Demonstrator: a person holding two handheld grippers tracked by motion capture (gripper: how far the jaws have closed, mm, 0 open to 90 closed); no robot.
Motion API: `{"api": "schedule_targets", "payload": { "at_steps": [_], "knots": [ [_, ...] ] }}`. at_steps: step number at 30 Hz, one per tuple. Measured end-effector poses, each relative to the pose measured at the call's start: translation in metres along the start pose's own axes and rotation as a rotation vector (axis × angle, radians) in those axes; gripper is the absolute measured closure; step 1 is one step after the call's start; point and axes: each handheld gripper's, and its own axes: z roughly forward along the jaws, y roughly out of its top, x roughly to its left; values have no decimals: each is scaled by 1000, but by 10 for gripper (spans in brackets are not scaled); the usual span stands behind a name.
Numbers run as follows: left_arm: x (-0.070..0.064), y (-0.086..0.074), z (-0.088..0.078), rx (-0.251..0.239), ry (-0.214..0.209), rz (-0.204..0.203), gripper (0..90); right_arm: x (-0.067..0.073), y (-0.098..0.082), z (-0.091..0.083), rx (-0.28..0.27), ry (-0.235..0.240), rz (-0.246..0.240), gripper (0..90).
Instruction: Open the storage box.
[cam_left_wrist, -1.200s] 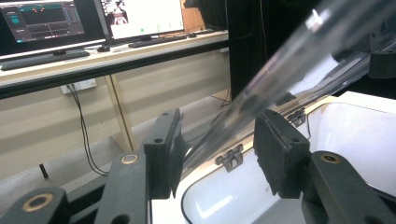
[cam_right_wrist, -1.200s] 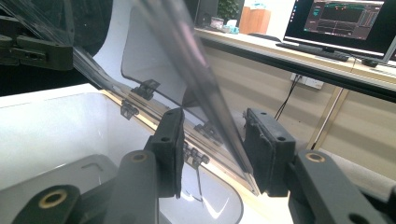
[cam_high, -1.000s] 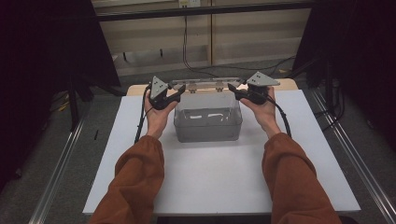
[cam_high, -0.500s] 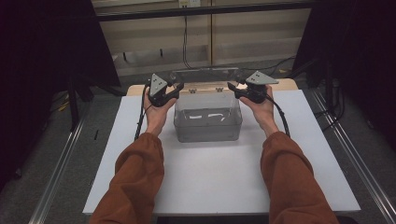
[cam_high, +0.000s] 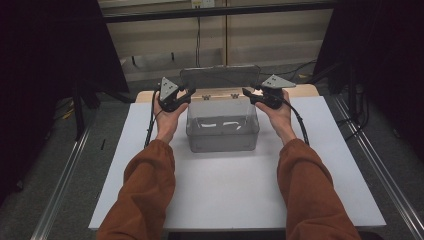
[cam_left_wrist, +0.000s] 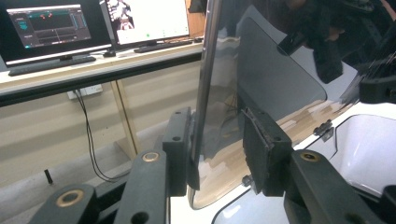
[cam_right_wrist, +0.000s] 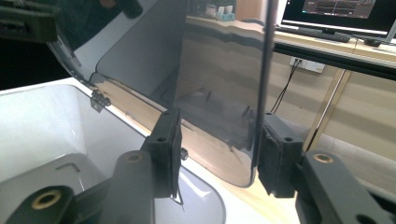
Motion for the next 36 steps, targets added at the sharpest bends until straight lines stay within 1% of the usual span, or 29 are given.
{"api": "schedule_targets", "payload": {
  "at_steps": [1,2,4,6,8,9,11,14,15,16,17,19,20,22,24,25,26,27,30,31,33,36],
  "knots": [
    [1,-2,1,12,5,-3,637,-1,0,0,-1,-2,4,568],
    [1,-2,1,12,5,-3,629,-1,-1,0,-2,-2,3,568],
    [3,-6,4,27,13,-25,601,0,-1,1,2,-4,2,564],
    [4,-9,6,43,11,-18,595,0,-1,2,5,-3,-3,554],
    [4,-12,9,39,5,-38,591,-1,0,3,9,-3,-9,553],
    [4,-13,10,49,6,-32,580,-1,1,3,10,-4,-6,555],
    [5,-14,12,57,7,-35,556,-1,2,4,4,-2,-7,558],
    [2,-14,13,52,1,-43,551,0,3,5,4,1,-9,553],
    [0,-13,15,53,-2,-39,552,0,4,7,6,3,-11,556],
    [-2,-12,16,60,-8,-27,558,0,4,7,7,1,-19,559],
    [-3,-11,17,75,-5,13,563,1,4,8,11,-1,-25,561],
    [-4,-11,18,71,-1,7,567,1,3,9,8,-9,-21,563],
    [-2,-10,18,79,-1,20,575,1,3,9,7,-16,-20,565],
    [-1,-10,18,74,-2,13,594,0,3,10,8,-20,-20,563],
    [0,-11,20,57,0,-10,602,-2,1,11,15,-22,-17,562],
    [2,-11,20,74,-1,13,601,-2,0,12,17,-20,-14,560],
    [2,-11,20,74,-1,13,601,-2,0,12,17,-20,-14,560],
    [1,-11,21,63,5,-2,601,-2,-1,12,20,-19,-10,558],
    [2,-12,22,60,1,-13,599,-3,-2,13,15,-21,-3,553],
    [3,-12,22,65,-2,-11,598,-3,-3,13,20,-22,5,554],
    [3,-13,23,59,1,-35,598,-2,-5,15,22,-23,14,541],
    [4,-13,23,66,1,-33,606,-2,-7,17,12,-30,24,543]
  ]
}}
